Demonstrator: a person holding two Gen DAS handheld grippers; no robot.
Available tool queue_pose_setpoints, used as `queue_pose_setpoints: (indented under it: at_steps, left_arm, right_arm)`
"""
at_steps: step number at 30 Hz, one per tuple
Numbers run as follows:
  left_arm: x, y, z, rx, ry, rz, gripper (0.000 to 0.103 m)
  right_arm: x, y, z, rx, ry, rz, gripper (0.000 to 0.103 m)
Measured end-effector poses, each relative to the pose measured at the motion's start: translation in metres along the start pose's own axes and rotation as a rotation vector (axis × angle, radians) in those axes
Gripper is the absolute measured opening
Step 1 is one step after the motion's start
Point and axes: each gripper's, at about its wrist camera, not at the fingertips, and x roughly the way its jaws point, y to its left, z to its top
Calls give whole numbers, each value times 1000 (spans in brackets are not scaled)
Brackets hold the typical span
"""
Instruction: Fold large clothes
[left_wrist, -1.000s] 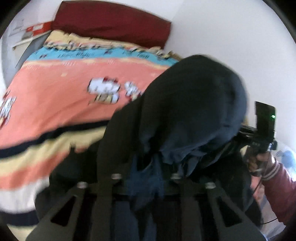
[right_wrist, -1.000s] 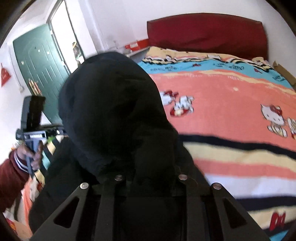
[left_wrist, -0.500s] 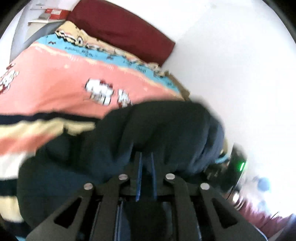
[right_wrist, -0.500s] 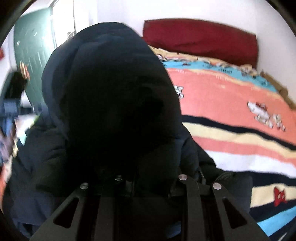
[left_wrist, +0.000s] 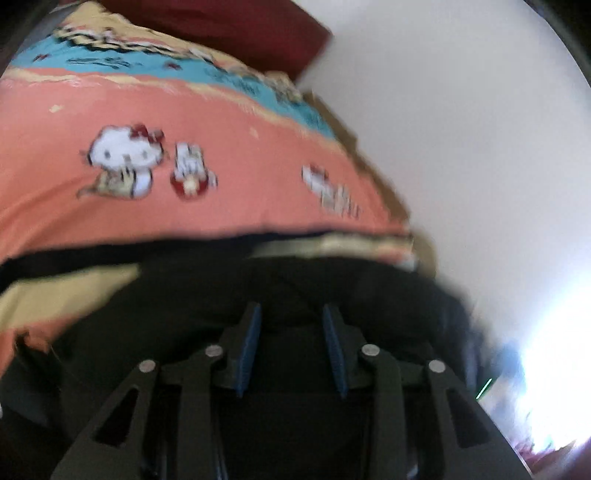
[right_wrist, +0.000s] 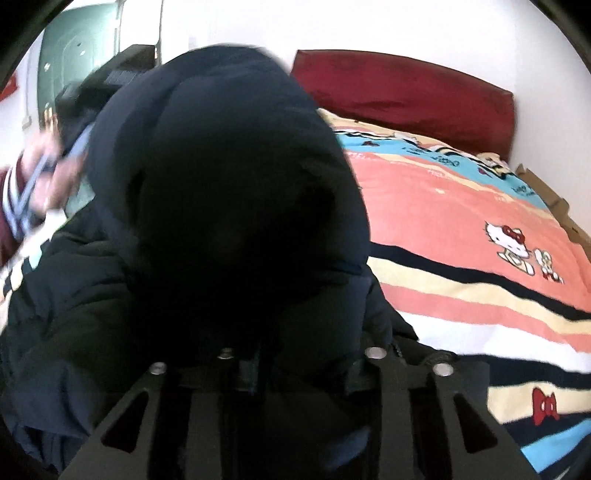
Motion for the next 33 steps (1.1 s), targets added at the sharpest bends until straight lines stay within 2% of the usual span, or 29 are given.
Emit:
queue_pose_setpoints:
  at_steps: [2,5,7,10,12,14,17,21,23,26,28,33]
  left_arm:
    - [1,-9,-34,62,21,51,33]
    - [-8,-11,-61,57,6,59,33]
    - [-9,-15,-69,68,-3,92,33]
    - [-7,-28,-73,111,-14,177,33]
    - [-4,-39,-77,159,-15,247,33]
    - [-4,-42,-80,172,-16,278,33]
    - [-7,-43,-92,178,-19,317,33]
    - [-16,-51,-121,215,-33,326,33]
    - [-21,-57,-137,238,-44,326,33]
    - [-23,-68,-160,281,-69,387,33]
    - [-20,-68,-171,284,-116,423,33]
    - [10,-43,-157,249,-173,489,32]
  right_arm:
    - [-20,-13,-3,73,-22,27,72]
    - [-59,-31,0,171,-92,61,80]
    - [-78,-38,18,211,-141,73,84]
    - [-79,-33,55,214,-156,99,85]
    - [-62,-22,77,196,-120,149,86]
    - [-31,-13,88,212,-48,189,86]
    - [8,-1,76,207,86,201,86]
    - [5,27,34,152,173,252,86]
    - [-2,42,17,90,206,241,86]
    - [-13,59,-2,34,235,213,86]
    - [-13,67,-10,-9,240,163,86]
    - [31,63,-11,-25,266,32,86]
